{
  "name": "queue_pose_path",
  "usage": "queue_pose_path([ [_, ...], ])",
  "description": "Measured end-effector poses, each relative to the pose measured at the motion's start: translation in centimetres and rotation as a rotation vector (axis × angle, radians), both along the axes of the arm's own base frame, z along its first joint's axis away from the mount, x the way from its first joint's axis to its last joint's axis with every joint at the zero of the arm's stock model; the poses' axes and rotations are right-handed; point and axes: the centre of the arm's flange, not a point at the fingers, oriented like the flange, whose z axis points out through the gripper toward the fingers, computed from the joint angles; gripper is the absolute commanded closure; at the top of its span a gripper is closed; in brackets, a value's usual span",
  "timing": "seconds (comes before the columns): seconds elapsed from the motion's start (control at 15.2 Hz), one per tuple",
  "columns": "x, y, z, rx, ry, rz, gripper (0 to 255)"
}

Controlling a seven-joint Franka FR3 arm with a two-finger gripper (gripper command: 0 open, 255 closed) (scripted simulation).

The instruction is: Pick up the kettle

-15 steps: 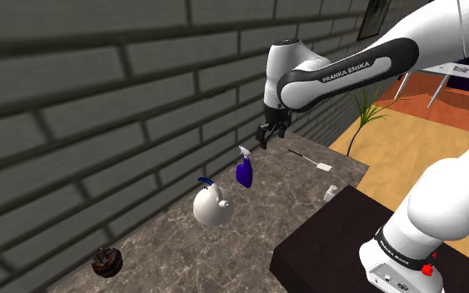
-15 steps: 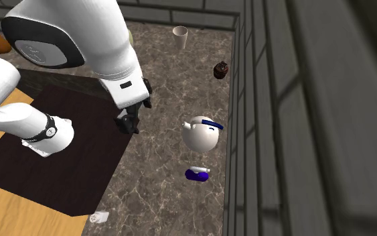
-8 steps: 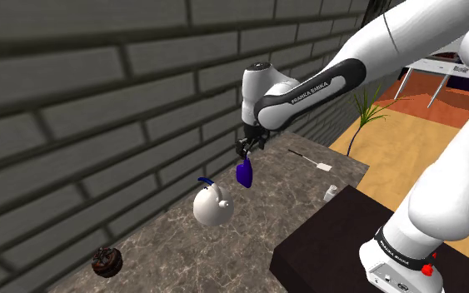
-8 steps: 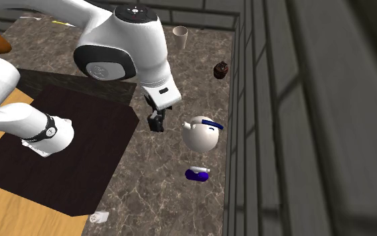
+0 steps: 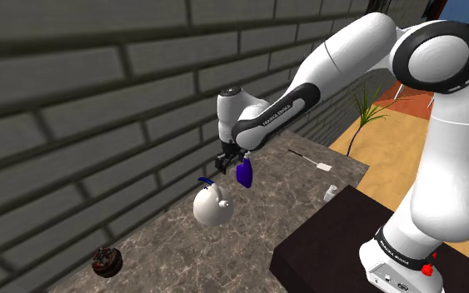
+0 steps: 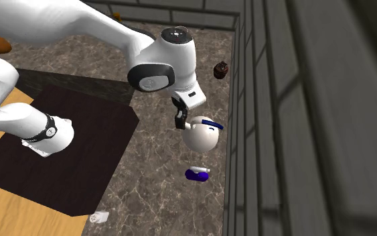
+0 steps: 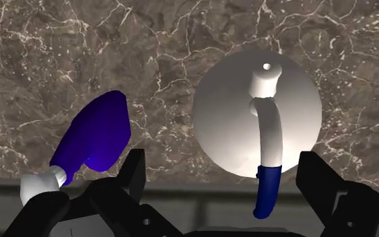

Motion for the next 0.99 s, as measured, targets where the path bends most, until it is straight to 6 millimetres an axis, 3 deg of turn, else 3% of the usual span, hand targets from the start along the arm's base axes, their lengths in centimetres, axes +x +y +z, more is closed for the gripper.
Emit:
queue_pose_path([
  [0.53, 4.7, 5.4, -7.2, -0.004, -0.005, 0.029, 0],
  [0.99, 5.2, 6.1, -10.8, -0.005, -0.005, 0.031, 0],
])
